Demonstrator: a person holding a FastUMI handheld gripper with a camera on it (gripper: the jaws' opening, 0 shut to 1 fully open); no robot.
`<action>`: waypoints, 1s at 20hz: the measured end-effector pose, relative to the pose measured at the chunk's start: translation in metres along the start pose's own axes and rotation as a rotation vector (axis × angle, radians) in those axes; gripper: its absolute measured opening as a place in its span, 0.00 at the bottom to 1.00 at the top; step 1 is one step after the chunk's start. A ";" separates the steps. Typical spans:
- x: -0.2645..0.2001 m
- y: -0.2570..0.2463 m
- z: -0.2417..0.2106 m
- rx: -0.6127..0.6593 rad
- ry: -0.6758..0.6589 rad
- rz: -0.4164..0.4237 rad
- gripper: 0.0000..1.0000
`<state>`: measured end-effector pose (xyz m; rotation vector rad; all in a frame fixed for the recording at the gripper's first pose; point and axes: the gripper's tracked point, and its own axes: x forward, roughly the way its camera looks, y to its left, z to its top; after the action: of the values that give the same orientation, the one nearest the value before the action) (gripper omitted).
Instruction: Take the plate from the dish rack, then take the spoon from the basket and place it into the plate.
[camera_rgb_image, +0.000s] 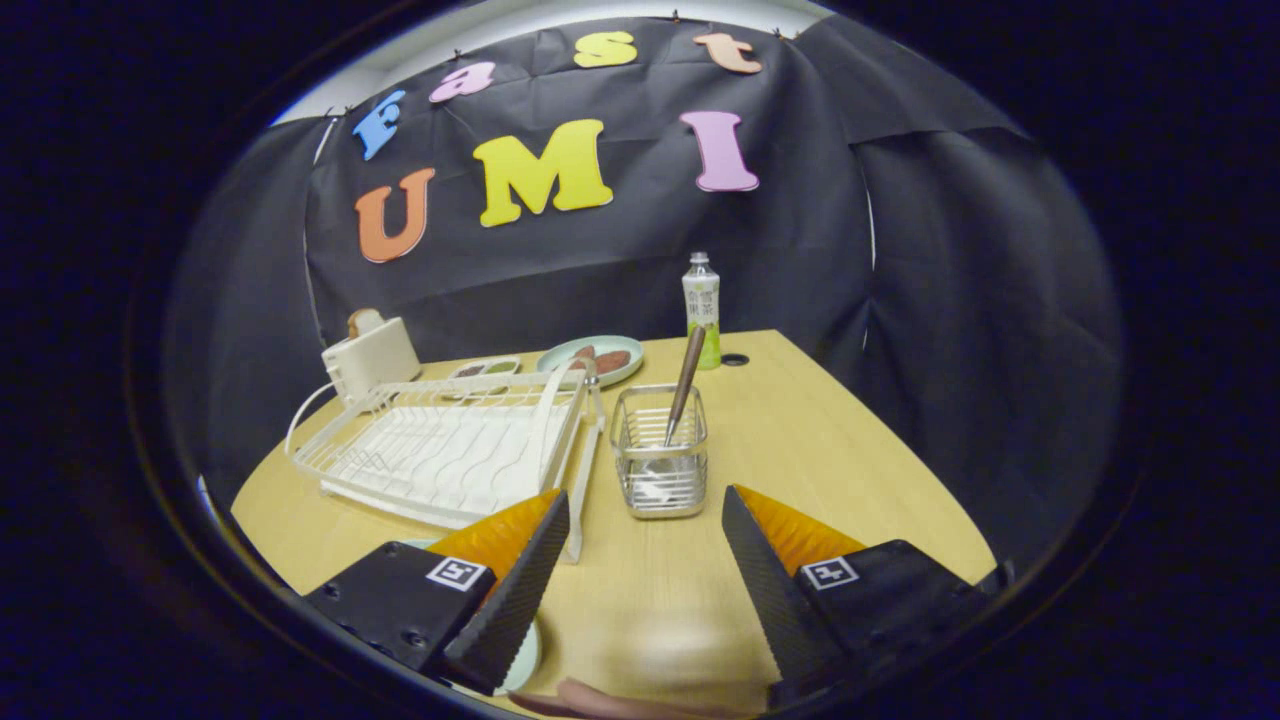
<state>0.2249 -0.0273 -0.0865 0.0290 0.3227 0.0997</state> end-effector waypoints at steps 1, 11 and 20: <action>0.009 0.000 0.009 -0.002 -0.009 0.010 0.99; 0.100 -0.002 0.059 -0.013 -0.022 0.041 0.99; 0.145 -0.021 0.075 0.085 -0.006 0.007 0.57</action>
<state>0.3870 -0.0347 -0.0622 0.1141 0.3210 0.0926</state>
